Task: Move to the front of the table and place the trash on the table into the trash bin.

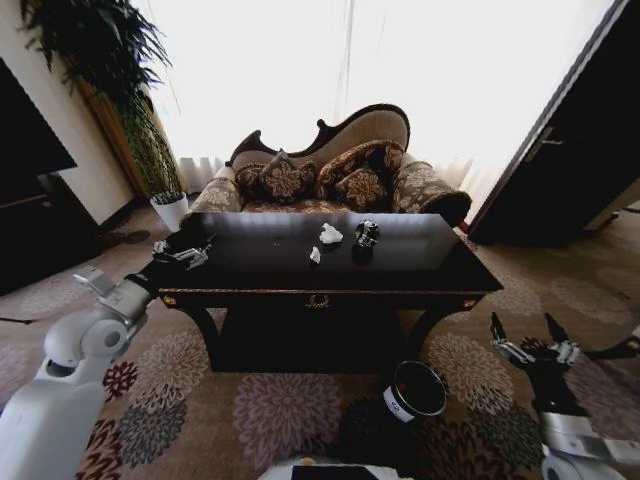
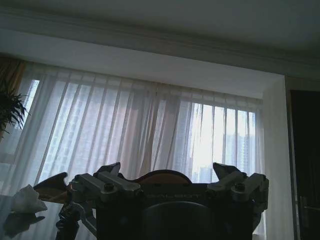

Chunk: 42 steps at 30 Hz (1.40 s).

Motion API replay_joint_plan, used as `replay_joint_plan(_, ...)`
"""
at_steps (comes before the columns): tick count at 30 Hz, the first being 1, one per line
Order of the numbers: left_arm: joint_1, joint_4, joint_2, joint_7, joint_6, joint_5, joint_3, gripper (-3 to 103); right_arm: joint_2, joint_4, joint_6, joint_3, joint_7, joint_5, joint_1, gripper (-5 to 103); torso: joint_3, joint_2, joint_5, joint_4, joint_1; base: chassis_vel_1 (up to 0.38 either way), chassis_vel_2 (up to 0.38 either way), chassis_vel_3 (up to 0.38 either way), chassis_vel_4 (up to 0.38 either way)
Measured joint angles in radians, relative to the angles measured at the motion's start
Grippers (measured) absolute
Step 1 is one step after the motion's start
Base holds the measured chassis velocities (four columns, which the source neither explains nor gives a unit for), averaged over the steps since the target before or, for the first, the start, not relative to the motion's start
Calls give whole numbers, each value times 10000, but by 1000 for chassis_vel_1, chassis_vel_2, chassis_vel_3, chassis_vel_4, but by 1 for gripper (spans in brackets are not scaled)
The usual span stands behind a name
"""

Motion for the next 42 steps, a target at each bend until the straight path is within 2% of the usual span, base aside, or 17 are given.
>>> replay_joint_plan(3,52,-40,26,0,-1,44,4,100,-575,770,-758,-545,498,350,-14,100,0,0,-1,3,0,0,0,0,0)
replay_joint_plan(4,52,-40,26,0,-1,44,4,100,-575,770,-758,-545,498,350,-14,100,0,0,-1,3,0,0,0,0,0)
replay_joint_plan(8,375,-216,46,1,-1,86,-158,100,-1499,1558,-2294,-1083,1602,1271,333,100,0,0,0,2,0,0,0,0,0)
replay_joint_plan(12,780,-324,5,30,-47,175,-390,100,-2142,1424,-2765,-1216,1717,1501,799,100,0,0,0,4,0,0,0,0,0)
replay_joint_plan(14,996,-408,-29,43,-62,193,-528,100,-2606,969,-2758,-1397,1462,1655,1072,100,0,0,-2,2,0,0,0,0,0)
replay_joint_plan(15,996,-408,-29,43,-62,193,-528,100,-2606,969,-2758,-1397,1462,1655,1072,100,0,0,-2,2,0,0,0,0,0)
replay_joint_plan(19,1411,-668,-67,57,-65,192,-789,100,-3773,-491,-2405,-2038,511,2581,2096,100,1,0,2,2,0,0,0,0,0)
replay_joint_plan(20,1411,-668,-67,57,-65,192,-789,100,-3773,-491,-2405,-2038,511,2581,2096,100,1,0,2,2,0,0,0,0,0)
replay_joint_plan(24,1892,-913,-67,58,-43,183,-1193,100,-4558,-1820,-2278,-3260,-57,3265,3601,100,1,-1,-2,3,1,0,0,0,0)
replay_joint_plan(26,2007,-978,-66,58,-35,168,-1318,100,-4621,-2026,-2275,-3584,-127,3312,3900,100,1,-1,0,5,1,0,0,0,0)
replay_joint_plan(30,2401,-1213,-78,58,-18,96,-1838,100,-4663,-2860,-2267,-5034,-329,3261,5202,100,1,-1,2,2,0,0,0,0,0)
replay_joint_plan(36,2658,-1693,-238,61,18,-161,-2462,100,-4786,-3719,-2225,-5998,-344,3069,6549,100,1,-1,0,3,1,0,0,0,0)
replay_joint_plan(42,2905,-1932,-669,70,7,-53,-2825,100,-5127,-4921,-2045,-7619,-429,3125,8531,100,0,-1,0,2,0,0,0,0,0)
